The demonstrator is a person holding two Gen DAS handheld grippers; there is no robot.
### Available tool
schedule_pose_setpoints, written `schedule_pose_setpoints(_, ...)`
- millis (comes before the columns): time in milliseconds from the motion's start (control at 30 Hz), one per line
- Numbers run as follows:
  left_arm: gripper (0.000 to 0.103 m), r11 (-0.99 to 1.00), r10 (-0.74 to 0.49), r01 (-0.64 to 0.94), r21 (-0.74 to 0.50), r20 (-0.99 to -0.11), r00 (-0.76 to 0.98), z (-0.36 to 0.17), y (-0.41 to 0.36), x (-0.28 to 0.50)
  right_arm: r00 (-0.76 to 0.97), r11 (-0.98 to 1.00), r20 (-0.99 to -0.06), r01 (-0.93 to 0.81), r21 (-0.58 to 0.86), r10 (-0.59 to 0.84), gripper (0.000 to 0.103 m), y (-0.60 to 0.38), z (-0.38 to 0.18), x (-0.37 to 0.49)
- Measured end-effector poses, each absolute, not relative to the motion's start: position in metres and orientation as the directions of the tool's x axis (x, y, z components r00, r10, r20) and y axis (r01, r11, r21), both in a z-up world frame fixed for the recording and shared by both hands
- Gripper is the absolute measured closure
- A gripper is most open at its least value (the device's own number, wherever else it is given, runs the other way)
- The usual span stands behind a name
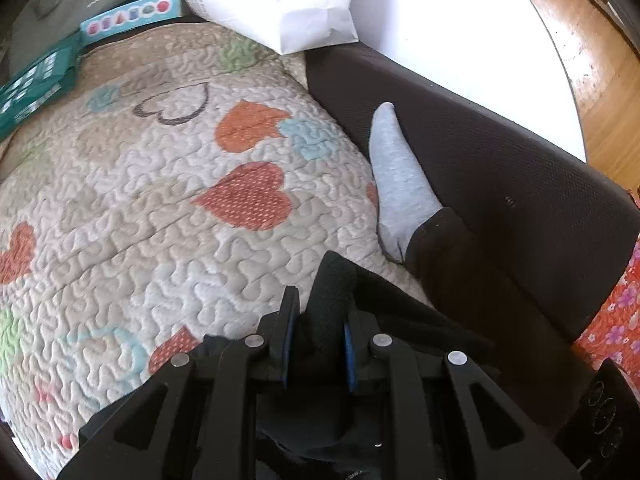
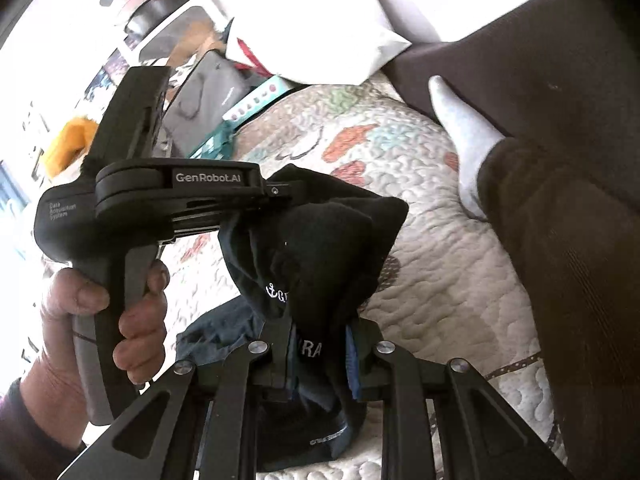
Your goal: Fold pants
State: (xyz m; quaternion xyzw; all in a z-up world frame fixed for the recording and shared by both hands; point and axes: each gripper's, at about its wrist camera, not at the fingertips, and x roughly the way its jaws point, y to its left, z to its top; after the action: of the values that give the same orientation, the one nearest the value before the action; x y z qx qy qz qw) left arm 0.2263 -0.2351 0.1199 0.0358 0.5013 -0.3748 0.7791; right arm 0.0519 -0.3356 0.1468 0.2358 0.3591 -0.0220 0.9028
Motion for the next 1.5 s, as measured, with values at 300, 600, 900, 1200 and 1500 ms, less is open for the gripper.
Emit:
schedule_pose_setpoints(300,0.084,0.726,-0.55,0.612,-0.314,-0.799,0.243,0.127,-0.224,0.218,0.738,0.896,-0.658,0.183,0.405,0.147,0.081,-0.332,0.15,0.049)
schedule_pose_setpoints(600,0.084,0.75,-0.578,0.555,-0.359,-0.764,0.286,0.133,-0.17,0.207,0.737,0.93,-0.647,0.072,0.36,0.194,0.081,-0.299,0.16,0.046)
schedule_pose_setpoints(900,0.083,0.779,-0.596,0.45,-0.438,-0.739,0.313,0.11,-0.09,0.197,0.684,0.967,-0.689,-0.109,0.23,0.241,0.081,-0.224,0.154,0.046)
schedule_pose_setpoints(1200,0.069,0.84,-0.536,0.309,-0.446,-0.773,0.341,0.075,-0.01,0.2,0.561,0.939,-0.763,-0.293,0.18,0.322,0.056,-0.158,0.117,0.045)
schedule_pose_setpoints(1500,0.056,0.842,-0.537,0.19,-0.504,-0.752,0.384,0.062,0.053,0.172,0.488,0.883,-0.781,-0.439,0.166,0.389,0.039,-0.144,0.13,0.017)
